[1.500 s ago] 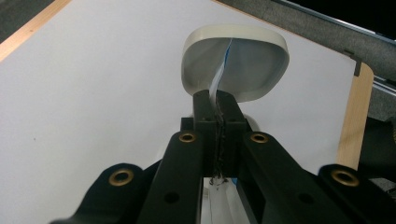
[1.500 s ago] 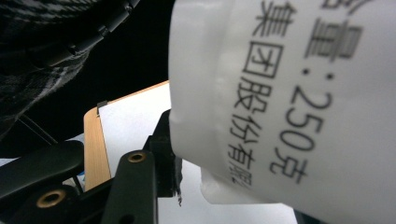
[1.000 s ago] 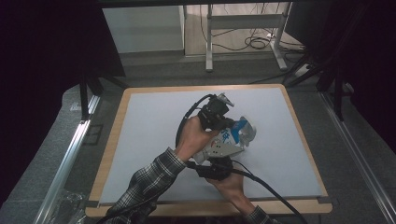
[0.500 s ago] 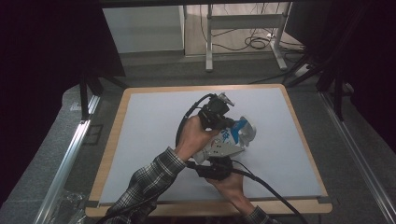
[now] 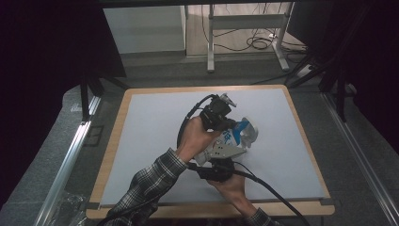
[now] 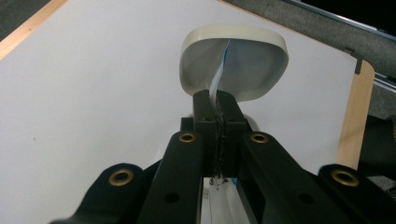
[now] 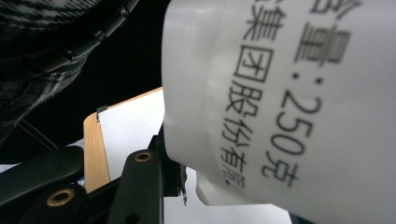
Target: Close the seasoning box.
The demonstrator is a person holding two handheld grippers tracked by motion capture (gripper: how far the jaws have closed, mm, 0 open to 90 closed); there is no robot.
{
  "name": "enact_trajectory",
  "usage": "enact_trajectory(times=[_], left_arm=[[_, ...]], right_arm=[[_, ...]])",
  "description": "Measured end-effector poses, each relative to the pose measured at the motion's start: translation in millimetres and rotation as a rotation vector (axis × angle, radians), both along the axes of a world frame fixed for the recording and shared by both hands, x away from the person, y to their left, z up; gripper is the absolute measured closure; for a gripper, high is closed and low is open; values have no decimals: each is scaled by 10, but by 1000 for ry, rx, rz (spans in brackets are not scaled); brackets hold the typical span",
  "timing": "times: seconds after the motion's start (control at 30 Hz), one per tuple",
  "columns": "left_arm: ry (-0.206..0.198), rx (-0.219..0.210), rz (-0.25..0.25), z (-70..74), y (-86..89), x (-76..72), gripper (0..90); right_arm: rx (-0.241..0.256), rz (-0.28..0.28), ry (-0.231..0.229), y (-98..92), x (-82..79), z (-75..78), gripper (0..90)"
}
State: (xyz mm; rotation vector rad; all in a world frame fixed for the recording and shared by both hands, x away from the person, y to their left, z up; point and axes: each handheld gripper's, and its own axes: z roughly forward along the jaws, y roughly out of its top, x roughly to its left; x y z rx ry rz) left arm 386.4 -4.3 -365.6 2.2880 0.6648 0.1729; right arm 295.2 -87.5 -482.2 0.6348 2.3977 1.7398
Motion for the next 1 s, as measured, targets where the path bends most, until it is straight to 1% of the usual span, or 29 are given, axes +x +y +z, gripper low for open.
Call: enact_trajectory(times=[0.7, 1.0], left_arm=[[2, 7, -3, 14, -15, -1, 889], [4, 8, -5, 15, -17, 3, 889]], right_arm=[[12, 0, 6, -2, -9, 10, 596], [13, -1, 1, -2, -8, 8, 596]])
